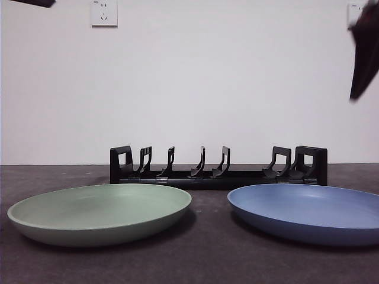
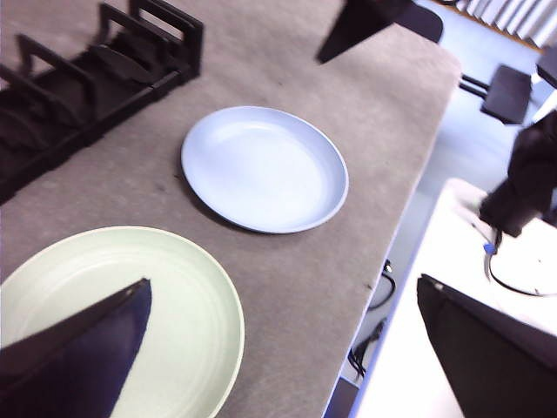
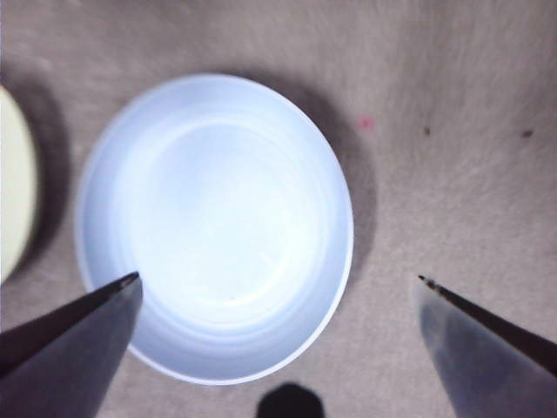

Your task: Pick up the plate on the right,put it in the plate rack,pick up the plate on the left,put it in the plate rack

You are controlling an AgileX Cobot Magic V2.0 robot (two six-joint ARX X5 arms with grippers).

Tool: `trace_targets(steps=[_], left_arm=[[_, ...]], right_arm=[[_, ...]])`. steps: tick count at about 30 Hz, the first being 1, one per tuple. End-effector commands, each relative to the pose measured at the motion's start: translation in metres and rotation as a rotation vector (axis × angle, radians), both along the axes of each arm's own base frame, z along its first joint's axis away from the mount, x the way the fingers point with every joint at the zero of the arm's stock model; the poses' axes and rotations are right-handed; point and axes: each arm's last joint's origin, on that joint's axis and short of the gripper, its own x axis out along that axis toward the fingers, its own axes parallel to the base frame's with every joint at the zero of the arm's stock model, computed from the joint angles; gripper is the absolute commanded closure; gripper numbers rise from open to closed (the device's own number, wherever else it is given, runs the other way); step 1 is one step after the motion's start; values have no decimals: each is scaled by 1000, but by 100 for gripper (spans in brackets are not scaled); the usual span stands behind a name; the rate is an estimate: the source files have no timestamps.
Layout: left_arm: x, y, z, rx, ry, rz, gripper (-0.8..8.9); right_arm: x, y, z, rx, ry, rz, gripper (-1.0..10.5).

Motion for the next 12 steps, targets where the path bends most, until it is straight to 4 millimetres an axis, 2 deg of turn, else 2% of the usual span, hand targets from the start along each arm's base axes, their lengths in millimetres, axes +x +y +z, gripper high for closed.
trace_targets(steps=[1,6,12], left_arm=[[2,-4,-1,14,-25,-38,61],[6,-11,-5,30,-9,-73,61],[9,-17,-6,32,-16,-100,61]], right_arm=[[12,0,-17,-1,73,-5,352],[27,3,-44,-21,166,5,353],[39,12,-66,-64,215,31,354]])
